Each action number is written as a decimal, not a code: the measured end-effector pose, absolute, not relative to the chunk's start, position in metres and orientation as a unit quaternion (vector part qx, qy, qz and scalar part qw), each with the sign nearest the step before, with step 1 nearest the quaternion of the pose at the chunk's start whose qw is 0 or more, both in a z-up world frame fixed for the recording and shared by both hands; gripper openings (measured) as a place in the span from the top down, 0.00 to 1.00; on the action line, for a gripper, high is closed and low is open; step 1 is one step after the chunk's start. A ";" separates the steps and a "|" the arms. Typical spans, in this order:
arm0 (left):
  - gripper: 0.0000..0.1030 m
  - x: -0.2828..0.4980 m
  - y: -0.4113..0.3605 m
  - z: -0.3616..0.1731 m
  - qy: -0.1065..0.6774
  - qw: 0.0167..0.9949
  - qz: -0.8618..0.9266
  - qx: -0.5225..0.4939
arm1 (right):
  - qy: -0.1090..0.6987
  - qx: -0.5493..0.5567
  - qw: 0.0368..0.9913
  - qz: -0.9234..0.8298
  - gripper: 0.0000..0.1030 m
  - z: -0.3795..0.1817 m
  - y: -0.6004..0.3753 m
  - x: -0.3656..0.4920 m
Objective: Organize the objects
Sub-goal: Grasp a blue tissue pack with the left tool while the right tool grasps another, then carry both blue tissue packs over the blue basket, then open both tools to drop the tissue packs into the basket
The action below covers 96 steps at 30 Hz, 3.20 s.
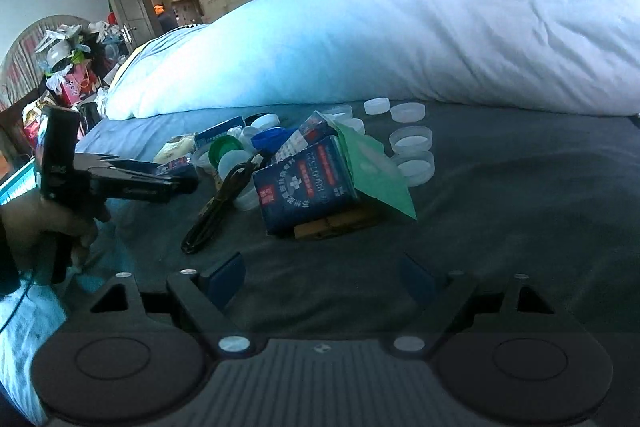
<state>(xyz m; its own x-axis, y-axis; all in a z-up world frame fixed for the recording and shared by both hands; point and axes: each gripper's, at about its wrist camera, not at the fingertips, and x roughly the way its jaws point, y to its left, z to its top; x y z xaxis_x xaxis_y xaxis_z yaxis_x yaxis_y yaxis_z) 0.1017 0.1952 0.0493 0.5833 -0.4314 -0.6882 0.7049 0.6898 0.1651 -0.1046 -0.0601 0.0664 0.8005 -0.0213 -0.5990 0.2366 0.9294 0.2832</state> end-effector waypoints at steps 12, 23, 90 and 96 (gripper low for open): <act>0.48 0.018 0.235 0.086 0.324 0.896 -0.249 0.173 | 0.266 0.036 0.962 -0.051 0.25 0.089 -0.022 -0.100; 0.47 0.010 0.237 0.079 0.326 0.903 -0.233 0.157 | 0.315 0.004 0.946 -0.078 0.15 0.061 -0.023 -0.012; 0.47 0.009 0.597 0.235 0.258 0.966 0.032 -0.005 | 0.225 -0.021 0.943 0.244 0.28 0.328 0.372 0.071; 0.46 0.009 0.596 0.231 0.264 0.964 0.040 0.008 | 0.226 -0.004 0.942 0.248 0.28 0.318 0.372 0.079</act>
<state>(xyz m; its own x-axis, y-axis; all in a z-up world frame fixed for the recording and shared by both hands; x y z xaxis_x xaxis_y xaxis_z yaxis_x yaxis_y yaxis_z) 0.0089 0.5956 0.2312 0.8572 0.0808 -0.5086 -0.0726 0.9967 0.0358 0.0794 0.3718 0.3176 0.7751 0.4653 -0.4274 -0.4690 0.8770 0.1042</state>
